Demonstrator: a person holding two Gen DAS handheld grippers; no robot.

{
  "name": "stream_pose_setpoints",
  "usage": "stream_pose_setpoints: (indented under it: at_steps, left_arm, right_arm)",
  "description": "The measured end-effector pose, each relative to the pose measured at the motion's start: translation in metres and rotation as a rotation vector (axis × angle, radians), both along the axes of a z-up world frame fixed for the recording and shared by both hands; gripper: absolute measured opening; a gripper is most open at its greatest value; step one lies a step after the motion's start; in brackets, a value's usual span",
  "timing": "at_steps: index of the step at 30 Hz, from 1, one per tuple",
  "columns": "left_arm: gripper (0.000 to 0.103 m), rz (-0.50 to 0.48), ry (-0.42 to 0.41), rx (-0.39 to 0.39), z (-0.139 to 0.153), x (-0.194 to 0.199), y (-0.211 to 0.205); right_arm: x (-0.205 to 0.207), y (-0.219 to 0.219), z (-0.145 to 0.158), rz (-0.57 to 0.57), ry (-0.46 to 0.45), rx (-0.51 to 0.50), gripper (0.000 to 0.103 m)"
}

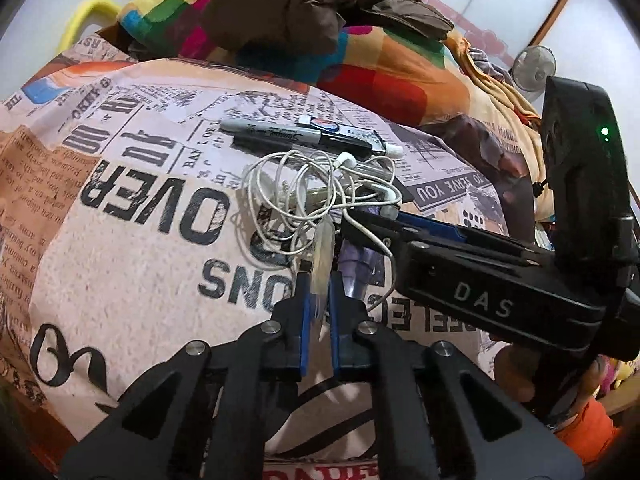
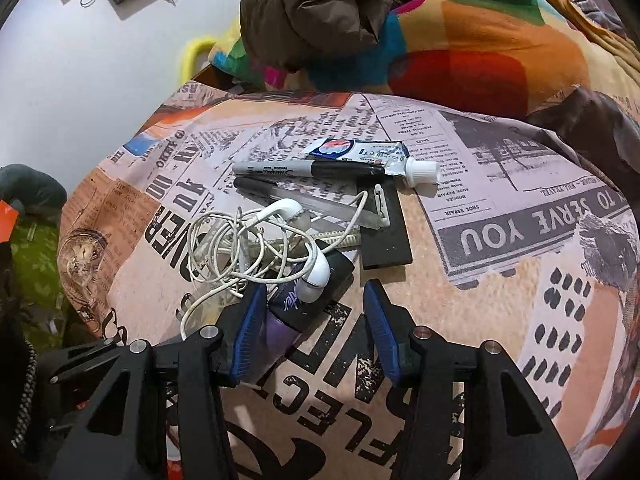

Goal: Collect trash
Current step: 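Grasp the clear plastic stick with the left gripper while the right grasps the purple cylinder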

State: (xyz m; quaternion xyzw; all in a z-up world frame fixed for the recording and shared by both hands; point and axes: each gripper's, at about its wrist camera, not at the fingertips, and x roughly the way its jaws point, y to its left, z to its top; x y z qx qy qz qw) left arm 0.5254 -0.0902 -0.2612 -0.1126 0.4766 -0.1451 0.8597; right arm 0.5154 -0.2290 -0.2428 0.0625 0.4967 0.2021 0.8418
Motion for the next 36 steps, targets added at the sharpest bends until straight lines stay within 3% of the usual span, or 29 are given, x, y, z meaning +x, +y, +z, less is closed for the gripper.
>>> stream_pose_setpoints:
  at_steps: [4, 11, 17, 22, 27, 36]
  left_arm:
    - [0.007, 0.019, -0.015, 0.021, 0.007, -0.013, 0.012]
    - [0.007, 0.062, -0.056, 0.115, 0.016, -0.037, 0.033]
    - [0.007, 0.075, -0.055, 0.093, 0.016, -0.037, 0.039]
    - [0.007, 0.069, -0.068, 0.109, 0.018, -0.04, 0.036]
    - [0.007, 0.065, -0.079, 0.116, 0.023, -0.048, 0.035]
    - [0.007, 0.061, -0.08, 0.113, 0.025, -0.053, 0.034]
  right_arm:
    - [-0.004, -0.001, 0.004, 0.003, -0.002, -0.011, 0.036]
    - [-0.006, 0.001, 0.003, -0.018, -0.012, -0.052, 0.035]
    - [-0.006, 0.016, -0.001, -0.006, -0.027, -0.097, 0.035]
    - [-0.019, -0.005, 0.003, -0.01, -0.021, -0.096, 0.029]
    - [-0.036, -0.026, 0.009, -0.025, -0.043, -0.174, 0.027]
    - [-0.039, -0.057, 0.014, -0.05, -0.022, -0.091, 0.027]
